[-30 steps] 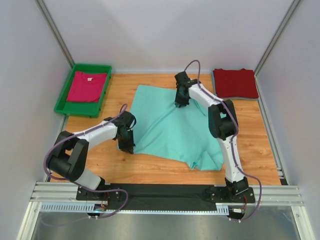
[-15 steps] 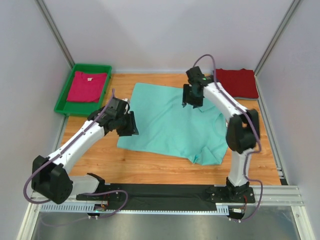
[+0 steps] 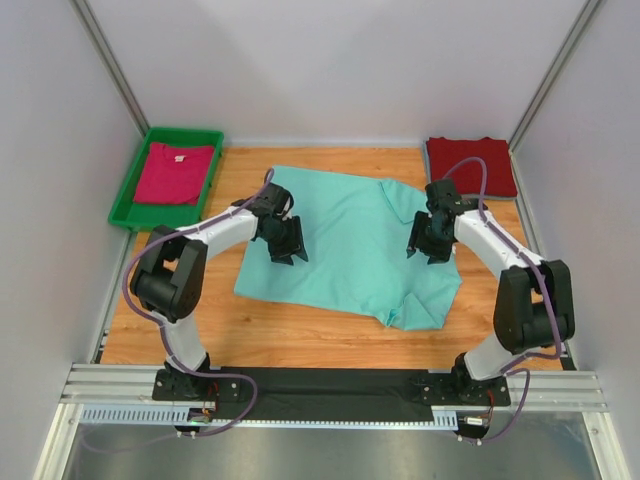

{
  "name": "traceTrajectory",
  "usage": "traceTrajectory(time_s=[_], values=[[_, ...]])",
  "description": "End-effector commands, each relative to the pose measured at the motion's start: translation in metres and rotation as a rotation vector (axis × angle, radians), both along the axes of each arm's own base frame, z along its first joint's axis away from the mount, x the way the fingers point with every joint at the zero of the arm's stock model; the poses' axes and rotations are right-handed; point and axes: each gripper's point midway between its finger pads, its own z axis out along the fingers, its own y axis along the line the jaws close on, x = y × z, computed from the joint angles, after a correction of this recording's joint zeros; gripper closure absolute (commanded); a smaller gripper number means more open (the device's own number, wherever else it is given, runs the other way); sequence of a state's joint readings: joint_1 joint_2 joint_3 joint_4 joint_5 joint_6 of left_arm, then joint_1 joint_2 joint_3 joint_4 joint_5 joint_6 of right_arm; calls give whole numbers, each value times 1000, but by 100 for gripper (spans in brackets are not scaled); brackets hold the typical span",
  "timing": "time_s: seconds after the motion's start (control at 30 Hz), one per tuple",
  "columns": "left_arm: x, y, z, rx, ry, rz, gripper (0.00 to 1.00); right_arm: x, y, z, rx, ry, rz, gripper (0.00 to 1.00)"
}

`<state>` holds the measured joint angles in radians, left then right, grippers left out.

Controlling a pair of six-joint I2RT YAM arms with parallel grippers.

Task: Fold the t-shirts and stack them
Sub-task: Flatten the tshirt out

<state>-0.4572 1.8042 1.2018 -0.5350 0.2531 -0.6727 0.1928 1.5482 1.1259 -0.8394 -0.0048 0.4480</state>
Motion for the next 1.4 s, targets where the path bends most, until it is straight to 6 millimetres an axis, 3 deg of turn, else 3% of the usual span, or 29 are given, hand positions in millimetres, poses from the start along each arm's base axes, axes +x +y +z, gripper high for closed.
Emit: traceTrajectory(time_s=[0.0,0.07,0.17,0.33,0.37,0.47,0.67,0.8,1.1,1.37], values=[[-1,17,-10,64,55,67,46,38,7,-2,13,-95,8,43],[-15,31,-24,99,101,93,46,46,8,-13,4,-64,12,44],[-35,56,-36,140,153,130,46,65,15,-13,22,-66,14,43],[-69,76,-38,163,156,118,46,98,38,2,138,-136,-20,43],[-83,84,-44,181,177,117,46,103,42,0,157,-134,-24,43],[-101,92,-41,183,165,114,46,111,52,-2,212,-124,-46,43],[-100,82,-12,93,90,88,46,104,73,-24,316,-67,-99,45],[-93,75,3,59,65,79,46,105,85,-29,399,-61,-145,56],[-99,78,-3,66,78,75,47,102,93,-55,452,-2,-199,70],[-99,81,6,71,47,75,47,115,91,-58,421,-16,-188,79]])
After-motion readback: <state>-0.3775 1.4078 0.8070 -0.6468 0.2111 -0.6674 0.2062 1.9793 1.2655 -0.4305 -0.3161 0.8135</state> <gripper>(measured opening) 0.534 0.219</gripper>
